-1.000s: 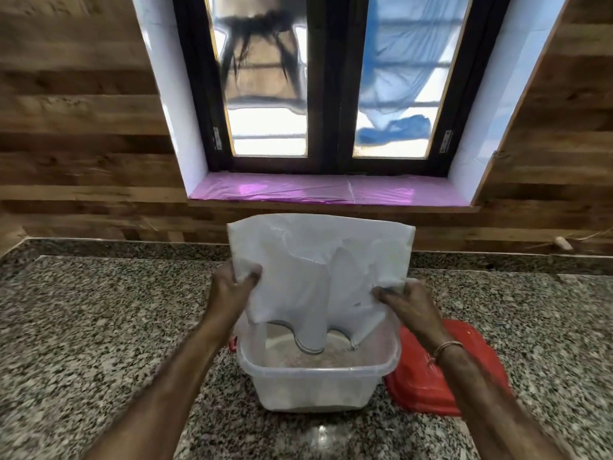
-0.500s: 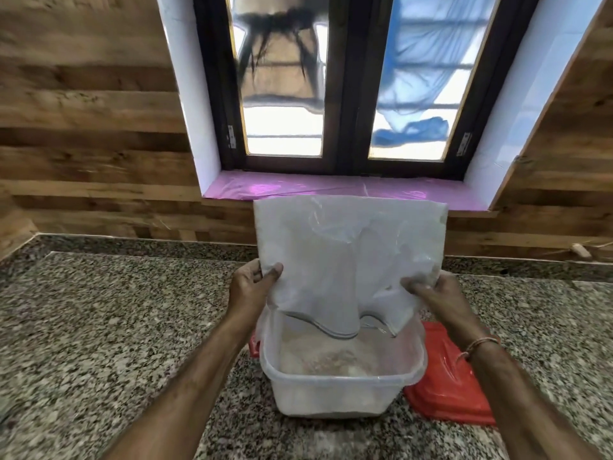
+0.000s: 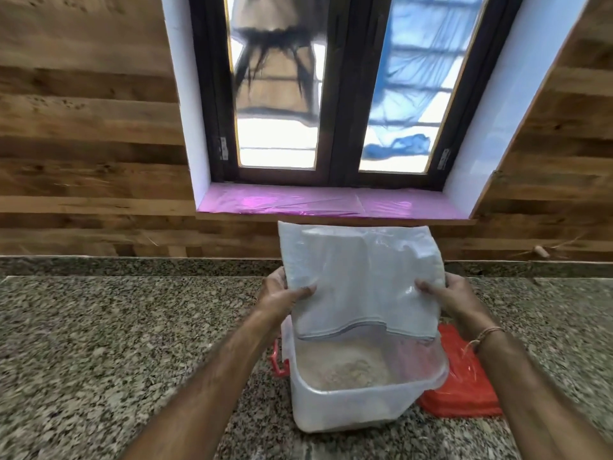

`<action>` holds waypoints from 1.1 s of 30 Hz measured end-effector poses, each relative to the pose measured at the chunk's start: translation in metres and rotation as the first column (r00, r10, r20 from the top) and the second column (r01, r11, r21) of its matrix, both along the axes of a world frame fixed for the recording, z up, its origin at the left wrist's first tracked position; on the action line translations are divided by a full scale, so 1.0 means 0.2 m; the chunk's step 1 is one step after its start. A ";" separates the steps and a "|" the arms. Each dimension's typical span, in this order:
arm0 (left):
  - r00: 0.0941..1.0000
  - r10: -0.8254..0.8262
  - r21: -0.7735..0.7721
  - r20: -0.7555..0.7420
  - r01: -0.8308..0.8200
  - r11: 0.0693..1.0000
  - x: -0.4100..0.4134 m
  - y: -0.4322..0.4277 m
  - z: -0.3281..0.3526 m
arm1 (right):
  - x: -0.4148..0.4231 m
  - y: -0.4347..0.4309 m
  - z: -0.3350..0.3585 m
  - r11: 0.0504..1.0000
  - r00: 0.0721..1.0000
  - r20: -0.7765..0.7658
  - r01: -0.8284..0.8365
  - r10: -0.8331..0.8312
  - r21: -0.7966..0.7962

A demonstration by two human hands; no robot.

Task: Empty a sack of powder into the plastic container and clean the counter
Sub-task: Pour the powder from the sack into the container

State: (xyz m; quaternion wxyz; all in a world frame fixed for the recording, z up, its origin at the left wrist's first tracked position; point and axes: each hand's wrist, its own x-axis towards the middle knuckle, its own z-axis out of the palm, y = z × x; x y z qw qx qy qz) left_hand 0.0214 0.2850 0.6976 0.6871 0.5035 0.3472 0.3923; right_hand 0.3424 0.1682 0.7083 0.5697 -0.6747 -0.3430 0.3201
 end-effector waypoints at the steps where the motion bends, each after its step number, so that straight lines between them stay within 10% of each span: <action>1: 1.000 0.006 0.001 0.010 -0.006 1.000 -0.01 0.00 -0.01 | -0.02 -0.02 0.00 1.000 1.000 0.002 -0.010 0.010 -0.021; 23: 0.955 0.286 -0.051 0.072 -0.283 0.958 -0.43 0.23 0.23 | -0.28 0.21 0.36 0.986 0.987 0.021 -0.162 0.161 0.041; 33: 0.745 0.523 -0.160 -0.414 -0.625 0.764 -1.63 0.17 -0.42 | -1.39 0.69 -0.04 0.879 0.908 0.009 -0.403 0.419 -0.254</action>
